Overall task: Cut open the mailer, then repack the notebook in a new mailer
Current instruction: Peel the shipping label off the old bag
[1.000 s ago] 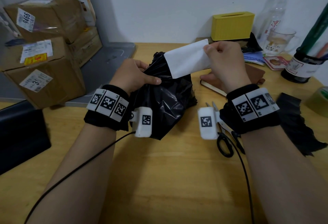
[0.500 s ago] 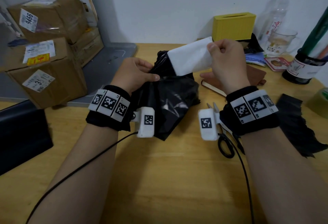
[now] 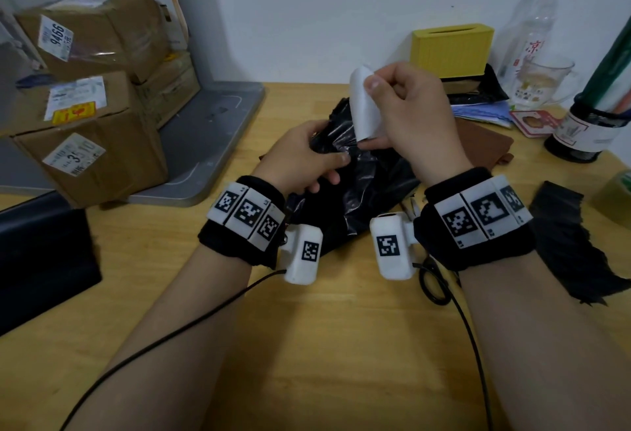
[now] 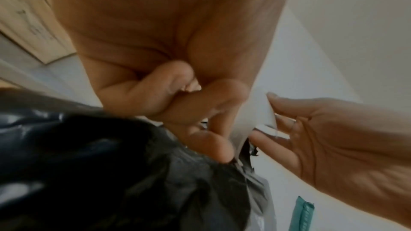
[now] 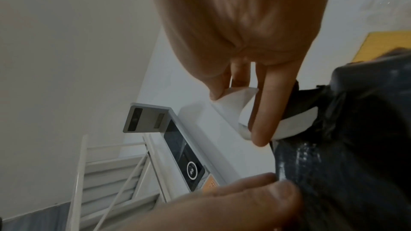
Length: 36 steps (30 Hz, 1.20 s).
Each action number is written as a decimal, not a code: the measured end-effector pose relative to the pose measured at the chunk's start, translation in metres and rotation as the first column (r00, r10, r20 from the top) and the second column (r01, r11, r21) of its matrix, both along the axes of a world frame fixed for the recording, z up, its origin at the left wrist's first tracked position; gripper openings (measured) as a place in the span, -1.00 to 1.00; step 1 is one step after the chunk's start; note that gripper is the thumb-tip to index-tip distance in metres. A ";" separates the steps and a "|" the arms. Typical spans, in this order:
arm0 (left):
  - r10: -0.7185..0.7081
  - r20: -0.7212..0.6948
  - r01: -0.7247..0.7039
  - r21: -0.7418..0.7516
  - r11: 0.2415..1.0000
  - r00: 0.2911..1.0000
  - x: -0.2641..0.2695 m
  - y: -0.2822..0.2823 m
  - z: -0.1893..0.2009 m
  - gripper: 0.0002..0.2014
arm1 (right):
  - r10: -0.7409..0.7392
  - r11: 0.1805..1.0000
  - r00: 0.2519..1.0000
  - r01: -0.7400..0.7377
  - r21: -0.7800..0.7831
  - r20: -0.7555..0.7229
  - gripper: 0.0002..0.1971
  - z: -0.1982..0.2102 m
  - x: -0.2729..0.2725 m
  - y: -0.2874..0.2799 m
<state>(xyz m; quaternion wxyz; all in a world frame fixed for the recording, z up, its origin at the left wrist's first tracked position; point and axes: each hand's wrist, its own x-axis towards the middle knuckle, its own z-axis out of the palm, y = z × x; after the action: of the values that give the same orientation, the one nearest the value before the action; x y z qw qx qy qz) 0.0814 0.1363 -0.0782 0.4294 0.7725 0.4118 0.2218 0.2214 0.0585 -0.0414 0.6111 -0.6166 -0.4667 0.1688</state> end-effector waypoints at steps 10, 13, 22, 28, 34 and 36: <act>0.196 0.234 -0.188 -0.055 0.981 0.952 0.006 0.006 -0.010 -0.89 | 0.043 0.999 0.971 -0.035 0.040 -0.236 -0.83 0.003 -0.003 -0.002; 0.255 0.277 -0.249 -0.059 0.967 0.926 -0.001 0.012 -0.010 -0.87 | -0.037 0.998 0.955 0.053 0.047 -0.294 -0.82 0.001 0.005 -0.002; 0.310 0.267 -0.298 -0.082 0.951 0.913 -0.018 0.031 -0.008 -0.95 | -0.119 0.993 0.965 0.120 -0.007 -0.233 -0.76 -0.008 0.015 0.002; 0.332 0.252 -0.310 -0.123 0.943 0.909 -0.023 0.037 -0.007 -0.95 | -0.137 0.991 0.963 0.135 -0.022 -0.234 -0.81 -0.010 0.014 0.003; 0.338 0.259 -0.318 -0.119 0.941 0.905 -0.027 0.042 -0.011 -0.89 | -0.164 0.986 0.952 0.159 -0.039 -0.260 -0.78 -0.010 0.021 0.002; 0.338 0.258 -0.319 -0.112 0.941 0.905 -0.028 0.043 -0.012 -0.90 | -0.164 0.986 0.948 0.163 -0.027 -0.271 -0.76 -0.009 0.022 0.002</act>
<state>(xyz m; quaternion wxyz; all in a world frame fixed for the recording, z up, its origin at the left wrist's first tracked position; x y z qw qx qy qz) 0.0537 0.1788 -0.0901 0.4645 0.6390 0.4800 0.3815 0.2431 0.0609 -0.0506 0.6802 -0.6252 -0.3252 0.2017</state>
